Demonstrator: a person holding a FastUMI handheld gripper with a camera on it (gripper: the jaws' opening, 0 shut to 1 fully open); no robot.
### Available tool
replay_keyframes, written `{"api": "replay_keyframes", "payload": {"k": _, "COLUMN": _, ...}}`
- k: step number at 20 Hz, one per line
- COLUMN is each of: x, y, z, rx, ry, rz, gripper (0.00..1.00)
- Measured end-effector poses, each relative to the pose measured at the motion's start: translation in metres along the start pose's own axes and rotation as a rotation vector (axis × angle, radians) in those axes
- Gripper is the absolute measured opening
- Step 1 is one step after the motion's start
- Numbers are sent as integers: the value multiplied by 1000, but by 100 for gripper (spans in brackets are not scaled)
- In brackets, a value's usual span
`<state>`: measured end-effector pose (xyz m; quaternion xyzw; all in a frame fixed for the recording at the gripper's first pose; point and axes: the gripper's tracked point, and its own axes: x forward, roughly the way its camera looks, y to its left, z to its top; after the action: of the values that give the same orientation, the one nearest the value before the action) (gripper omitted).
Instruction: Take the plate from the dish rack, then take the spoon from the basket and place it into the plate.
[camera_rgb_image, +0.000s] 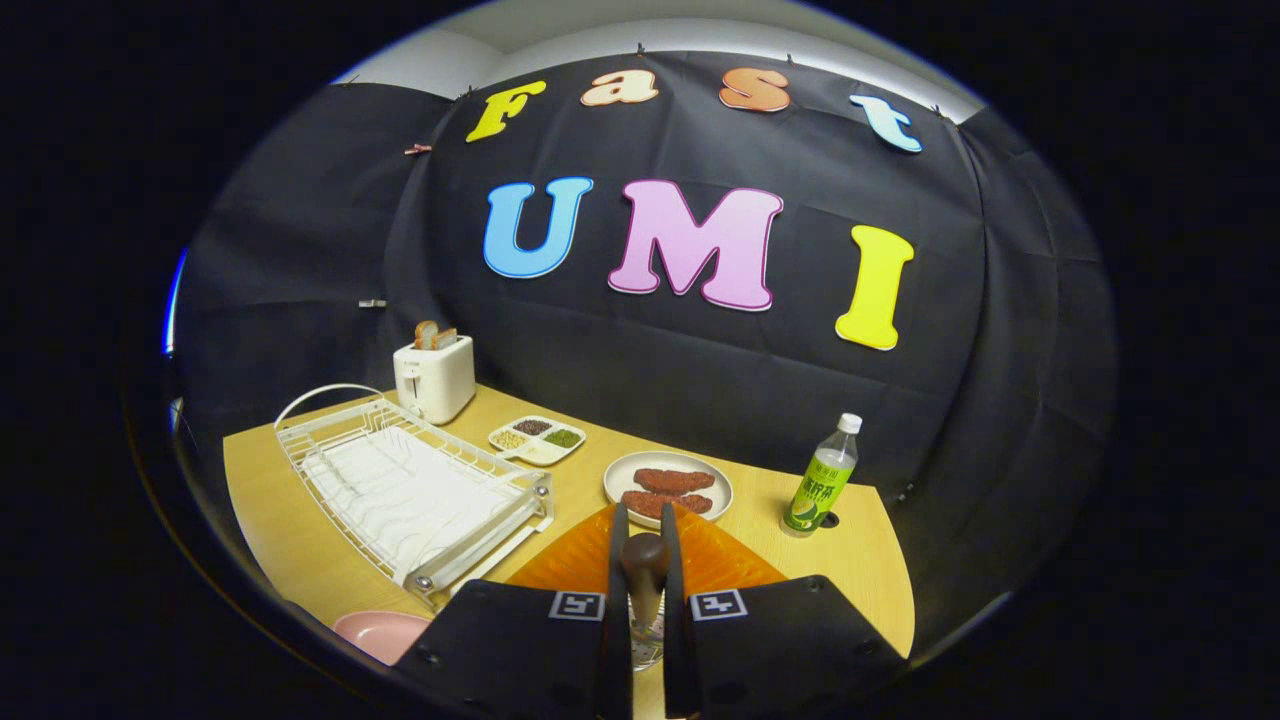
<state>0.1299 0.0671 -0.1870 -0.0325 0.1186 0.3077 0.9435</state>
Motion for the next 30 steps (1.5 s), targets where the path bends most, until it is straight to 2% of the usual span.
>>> {"api": "replay_keyframes", "payload": {"k": 4, "x": -27, "y": 12, "z": 28, "rx": 38, "ry": -21, "rz": 46, "gripper": 16}}
{"api": "replay_keyframes", "payload": {"k": 7, "x": -47, "y": 25, "z": 26, "rx": 80, "ry": 15, "rz": 42, "gripper": 16}}
{"api": "replay_keyframes", "payload": {"k": 14, "x": -79, "y": 67, "z": -11, "rx": 80, "ry": 94, "rz": -115, "gripper": 16}}
{"api": "replay_keyframes", "payload": {"k": 21, "x": -65, "y": 104, "z": -87, "rx": 30, "ry": 196, "rz": -252, "gripper": 16}}
{"api": "replay_keyframes", "payload": {"k": 23, "x": -62, "y": 113, "z": -101, "rx": 38, "ry": 213, "rz": -272, "gripper": 16}}
{"api": "replay_keyframes", "payload": {"k": 25, "x": -56, "y": 115, "z": -93, "rx": 10, "ry": 172, "rz": -299, "gripper": 17}}
{"api": "replay_keyframes", "payload": {"k": 30, "x": -55, "y": 143, "z": -102, "rx": 10, "ry": 218, "rz": -260, "gripper": 20}}
